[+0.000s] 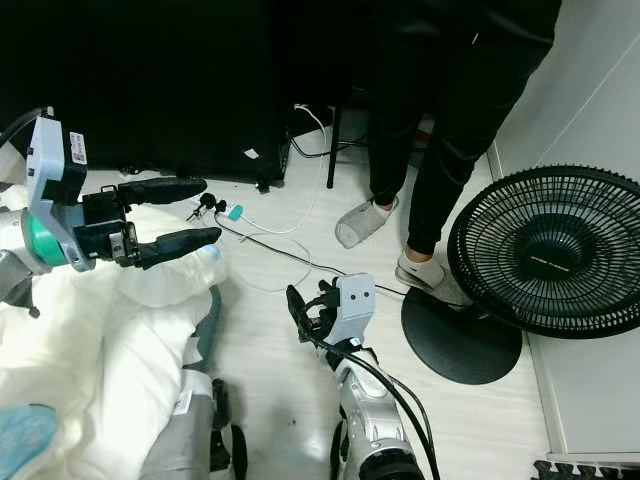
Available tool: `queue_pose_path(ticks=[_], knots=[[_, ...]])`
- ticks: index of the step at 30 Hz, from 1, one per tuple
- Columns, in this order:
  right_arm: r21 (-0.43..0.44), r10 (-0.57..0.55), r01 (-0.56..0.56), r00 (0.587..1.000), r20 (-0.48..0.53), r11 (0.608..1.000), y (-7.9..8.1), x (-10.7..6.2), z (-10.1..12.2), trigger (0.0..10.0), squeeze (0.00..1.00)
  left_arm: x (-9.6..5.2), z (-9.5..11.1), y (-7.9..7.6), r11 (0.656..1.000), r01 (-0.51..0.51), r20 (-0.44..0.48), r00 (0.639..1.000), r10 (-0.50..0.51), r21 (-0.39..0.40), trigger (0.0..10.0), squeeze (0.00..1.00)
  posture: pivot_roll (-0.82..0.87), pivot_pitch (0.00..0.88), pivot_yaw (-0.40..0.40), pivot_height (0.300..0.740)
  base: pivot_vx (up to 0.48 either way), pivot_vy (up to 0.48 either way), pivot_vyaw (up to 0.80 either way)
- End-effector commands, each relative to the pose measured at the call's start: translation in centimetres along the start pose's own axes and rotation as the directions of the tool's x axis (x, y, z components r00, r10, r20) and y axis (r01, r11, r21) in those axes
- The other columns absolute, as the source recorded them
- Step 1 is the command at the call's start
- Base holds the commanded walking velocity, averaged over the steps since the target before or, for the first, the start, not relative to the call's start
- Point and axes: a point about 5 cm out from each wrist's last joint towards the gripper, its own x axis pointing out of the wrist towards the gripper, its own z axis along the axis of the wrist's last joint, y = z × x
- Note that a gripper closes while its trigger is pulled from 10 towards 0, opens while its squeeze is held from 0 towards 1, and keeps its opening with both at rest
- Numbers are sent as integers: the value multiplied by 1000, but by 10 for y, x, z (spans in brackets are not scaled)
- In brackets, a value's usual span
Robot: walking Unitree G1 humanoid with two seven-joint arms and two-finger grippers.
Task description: Clean up the room
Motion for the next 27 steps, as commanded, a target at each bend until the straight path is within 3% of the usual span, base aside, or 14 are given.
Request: queue_pose_path(ticks=[1, 2, 3, 4, 5, 11, 12, 13, 14, 19, 22, 27], knots=[[0, -16, 16, 1000, 5, 1000, 0, -3, -1, 10000, 0, -5, -14, 6, 994, -106, -60, 992, 106, 7, 10000, 0, 112, 184, 59, 615, 0, 0, 0], [0, -16, 16, 1000, 5, 1000, 0, -3, -1, 10000, 0, -5, -14, 6, 994, -106, -60, 992, 106, 7, 10000, 0, 112, 184, 59, 615, 0, 0, 0], [-2, -32, 32, 999, 44, 999, 1, 0, 7, 10000, 0, -5, -31, 8, 964, -265, -102, 960, 262, -20, 10000, 0, 110, 184, 60, 615, 0, 0, 0], [-2, -32, 32, 999, 44, 999, 1, 0, 7, 10000, 0, -5, -31, 8, 964, -265, -102, 960, 262, -20, 10000, 0, 110, 184, 60, 615, 0, 0, 0], [0, -37, 37, 996, 82, 999, 2, 4, 17, 10000, 0, -7, -44, 4, 937, -347, -137, 931, 340, -36, 10000, 0, 106, 182, 62, 615, 0, 0, 0], [3, -36, 36, 993, 112, 999, 3, 7, 25, 10000, 0, -10, -51, -2, 920, -387, -162, 913, 375, -54, 10000, 0, 103, 181, 62, 615, 0, 0, 0], [0, -38, 39, 990, 136, 999, 3, 9, 32, 10000, 0, -10, -57, -15, 924, -371, -195, 917, 348, -94, 10000, 0, 102, 178, 58, 615, 0, 0, 0], [0, -38, 39, 990, 136, 999, 3, 9, 32, 10000, 0, -10, -57, -15, 924, -371, -195, 917, 348, -94, 10000, 0, 102, 178, 58, 615, 0, 0, 0], [-9, -42, 44, 988, 147, 999, 2, 11, 36, 10000, 0, -9, -64, -31, 936, -331, -228, 927, 298, -120, 10000, 0, 97, 175, 59, 615, 0, 0, 0], [-23, -55, 59, 987, 152, 998, 0, 12, 39, 10000, 0, -9, -73, -50, 950, -279, -262, 936, 237, -138, 10000, 0, 88, 172, 59, 615, 0, 0, 0], [-57, -84, 94, 983, 163, 994, -8, 9, 41, 10000, 0, -17, -84, -63, 947, -302, -273, 925, 264, -109, 10000, 0, 78, 167, 54, 615, 0, 0, 0], [-80, -119, 134, 978, 170, 988, -18, 8, 47, 10000, 0, -10, -81, -61, 902, -421, -243, 888, 390, -95, 10000, 0, 74, 151, 38, 635, 0, 0, 0]])
